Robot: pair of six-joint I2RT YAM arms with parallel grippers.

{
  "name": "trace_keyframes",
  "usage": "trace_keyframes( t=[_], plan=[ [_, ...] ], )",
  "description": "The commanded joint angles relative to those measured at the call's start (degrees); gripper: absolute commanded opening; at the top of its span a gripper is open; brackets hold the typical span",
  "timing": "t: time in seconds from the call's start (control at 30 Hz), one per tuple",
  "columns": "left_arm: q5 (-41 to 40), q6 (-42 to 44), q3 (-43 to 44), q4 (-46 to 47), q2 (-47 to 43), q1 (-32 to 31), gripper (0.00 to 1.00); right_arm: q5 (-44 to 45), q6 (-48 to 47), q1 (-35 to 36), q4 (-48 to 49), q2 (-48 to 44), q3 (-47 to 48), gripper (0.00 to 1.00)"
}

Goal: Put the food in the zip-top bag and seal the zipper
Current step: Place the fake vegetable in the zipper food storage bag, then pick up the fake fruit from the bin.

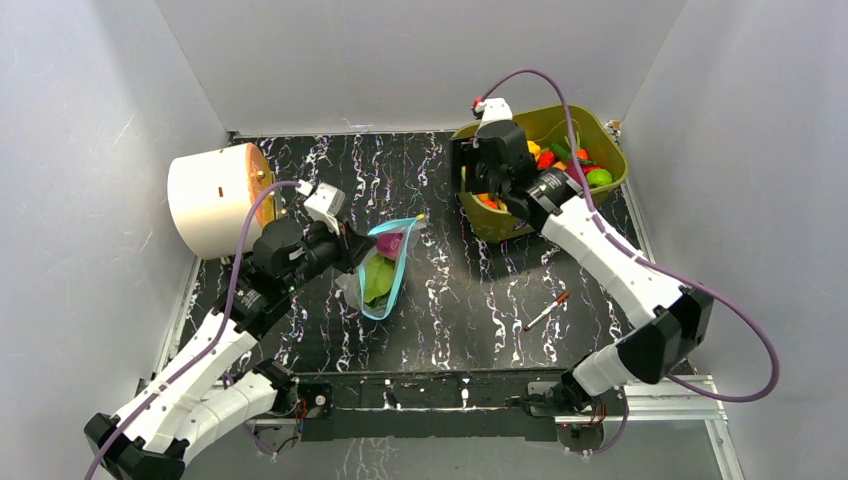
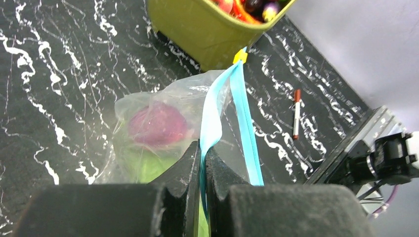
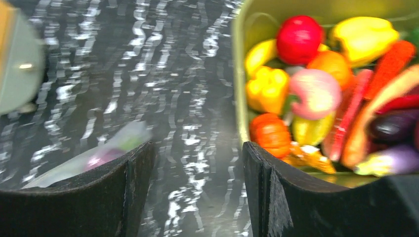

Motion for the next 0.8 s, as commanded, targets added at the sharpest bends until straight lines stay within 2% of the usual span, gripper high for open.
trace_keyframes(
  t=[0.0,0.13,0.4,0.6,0.77],
  plan=[
    [-0.84,3.61,-5.19,2.45,-3.5,0.17,0.0,1.83,-6.55,-7.28,-1.23,3.22,3.11,0.63],
    [-0.3,4.0,-9.99,3.84,-6.41,0.17,0.0,-0.93,-8.68,-12.43,-0.59,7.64,3.34,0.68],
    [0.68,5.43,-9.67,2.25,-6.49,0.13,0.0,-1.83,-11.53,-18.84,0.06,16.22,6.35,0.75],
    [1.9,5.9,-9.51,1.95,-6.14,0.18,0.0,-5.74,-13.72,-21.05,0.25,22.6,10.07,0.89],
    [2.38,5.64,-9.73,2.21,-6.32,0.18,0.0,-6.25,-14.73,-22.3,-1.2,27.77,13.5,0.9]
  ],
)
